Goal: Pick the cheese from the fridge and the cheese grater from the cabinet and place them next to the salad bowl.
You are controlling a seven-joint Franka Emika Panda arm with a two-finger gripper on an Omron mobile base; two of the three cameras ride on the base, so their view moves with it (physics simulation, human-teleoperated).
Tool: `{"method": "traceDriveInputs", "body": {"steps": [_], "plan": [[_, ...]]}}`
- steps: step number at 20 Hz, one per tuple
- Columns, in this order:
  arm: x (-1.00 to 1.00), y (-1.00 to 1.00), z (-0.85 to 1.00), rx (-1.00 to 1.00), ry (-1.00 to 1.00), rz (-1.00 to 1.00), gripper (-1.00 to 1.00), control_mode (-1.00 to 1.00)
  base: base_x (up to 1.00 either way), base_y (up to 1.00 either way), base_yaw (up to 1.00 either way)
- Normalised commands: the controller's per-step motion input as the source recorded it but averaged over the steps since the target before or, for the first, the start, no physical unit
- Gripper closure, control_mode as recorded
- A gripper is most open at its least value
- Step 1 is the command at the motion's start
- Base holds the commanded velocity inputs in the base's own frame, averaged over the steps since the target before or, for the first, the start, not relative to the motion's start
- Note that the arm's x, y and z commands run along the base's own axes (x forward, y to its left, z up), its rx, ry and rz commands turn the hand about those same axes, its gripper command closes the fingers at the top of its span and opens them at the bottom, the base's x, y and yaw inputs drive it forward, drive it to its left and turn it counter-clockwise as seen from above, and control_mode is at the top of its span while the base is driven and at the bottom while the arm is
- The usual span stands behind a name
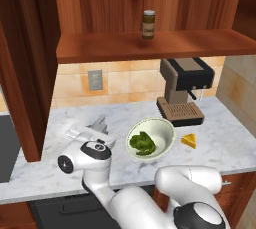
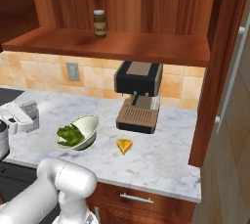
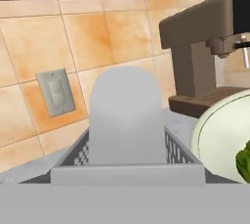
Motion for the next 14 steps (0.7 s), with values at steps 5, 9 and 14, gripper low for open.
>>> {"method": "traceDriveInputs", "body": {"steps": [5, 9, 14], "plan": [[0.17, 0.00, -0.28, -0.02, 0.09, -0.03, 1.00, -1.00, 0.00, 0.00, 0.00], [0.21, 0.00, -0.39, -0.01, 0.05, -0.05, 1.00, -1.00, 0.00, 0.00, 0.00], [0.18, 0.00, -0.42, -0.01, 0.00, -0.05, 1.00, -1.00, 0.00, 0.00, 0.00]]}}
